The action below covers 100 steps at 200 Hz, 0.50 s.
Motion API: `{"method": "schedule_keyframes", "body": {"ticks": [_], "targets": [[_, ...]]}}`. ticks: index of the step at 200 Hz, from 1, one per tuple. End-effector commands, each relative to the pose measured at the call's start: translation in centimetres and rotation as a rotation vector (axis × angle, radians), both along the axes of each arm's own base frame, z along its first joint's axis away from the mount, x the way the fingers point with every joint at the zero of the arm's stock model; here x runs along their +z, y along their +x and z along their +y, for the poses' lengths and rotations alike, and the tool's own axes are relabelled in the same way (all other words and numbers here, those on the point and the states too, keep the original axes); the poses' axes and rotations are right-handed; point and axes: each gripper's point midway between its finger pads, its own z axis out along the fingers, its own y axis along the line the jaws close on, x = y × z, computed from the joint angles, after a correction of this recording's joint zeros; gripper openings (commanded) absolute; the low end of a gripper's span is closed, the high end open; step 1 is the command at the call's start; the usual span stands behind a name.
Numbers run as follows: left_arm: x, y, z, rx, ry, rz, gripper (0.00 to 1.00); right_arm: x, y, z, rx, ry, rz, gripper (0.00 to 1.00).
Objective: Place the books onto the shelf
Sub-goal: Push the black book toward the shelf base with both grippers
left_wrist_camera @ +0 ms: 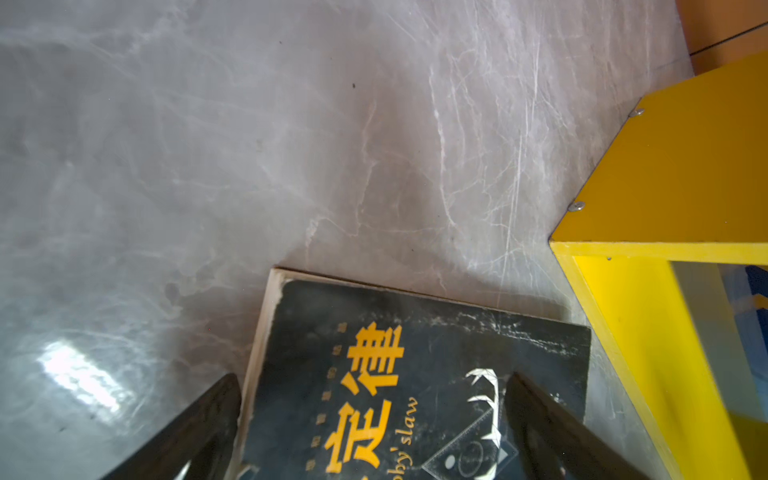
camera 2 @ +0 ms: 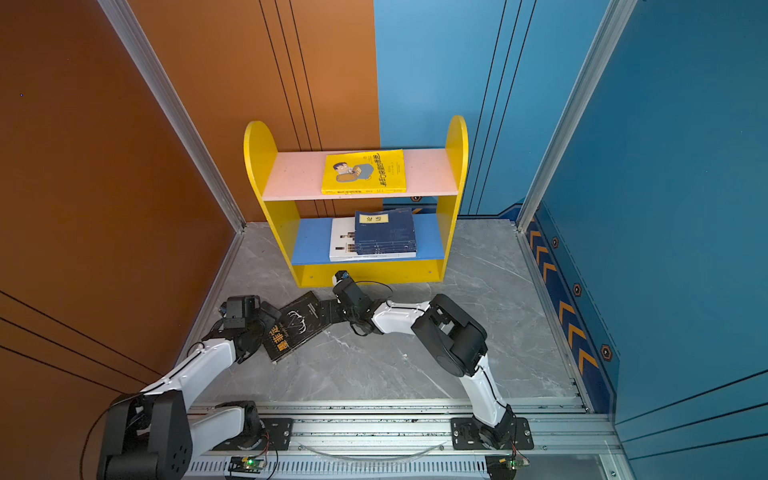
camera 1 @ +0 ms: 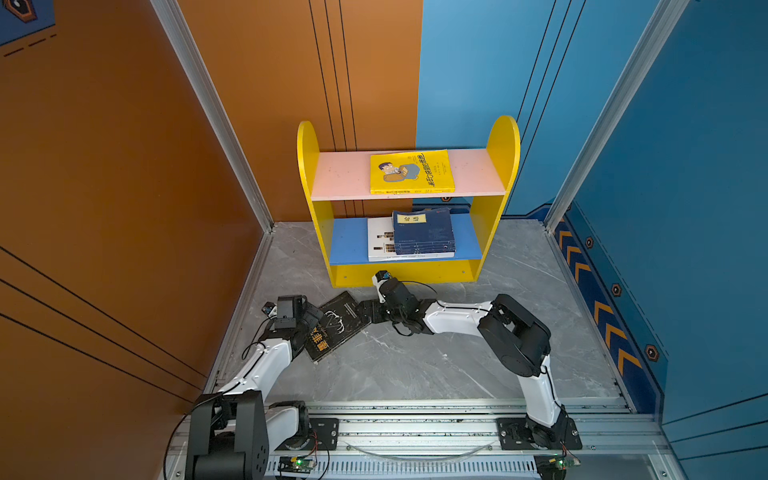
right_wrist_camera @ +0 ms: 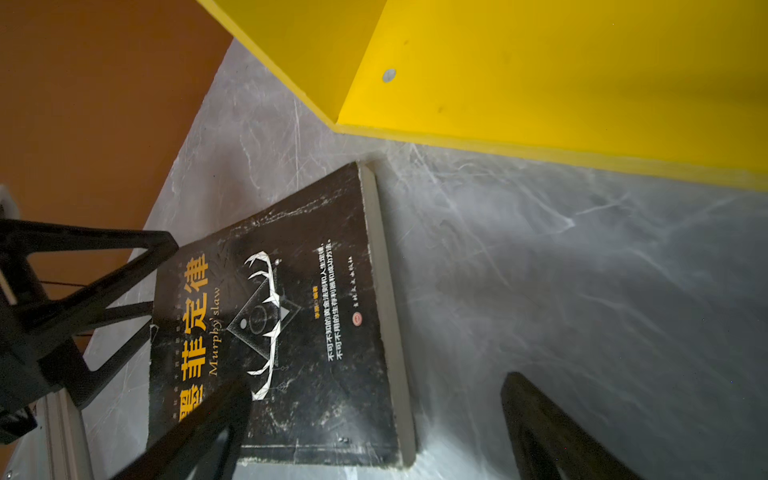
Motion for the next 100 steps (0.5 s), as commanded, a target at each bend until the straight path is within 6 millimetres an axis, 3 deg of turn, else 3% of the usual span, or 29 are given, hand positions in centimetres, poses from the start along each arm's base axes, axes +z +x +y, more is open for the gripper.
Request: {"method": "schedule_keyframes", "body": {"ticks": [1, 53, 100], "targets": [[-0.6, 0.0, -0.6, -0.042, -0.027, 0.0, 1.0, -0.3, -0.7, 1.4, 0.07, 0.008, 0.019, 0.94], [-0.5, 0.9, -1.6, -0.106, -0.053, -0.012, 0.99, -2.1, -3.2, 3.6, 0.198, -0.047, 0.075, 0.9], [-1.3, 1.8, -4.3, -0.207, -0.117, -0.004, 0.98, -2.4, -6.1, 2.8, 0.289, -0.134, 0.091, 0.88]]}}
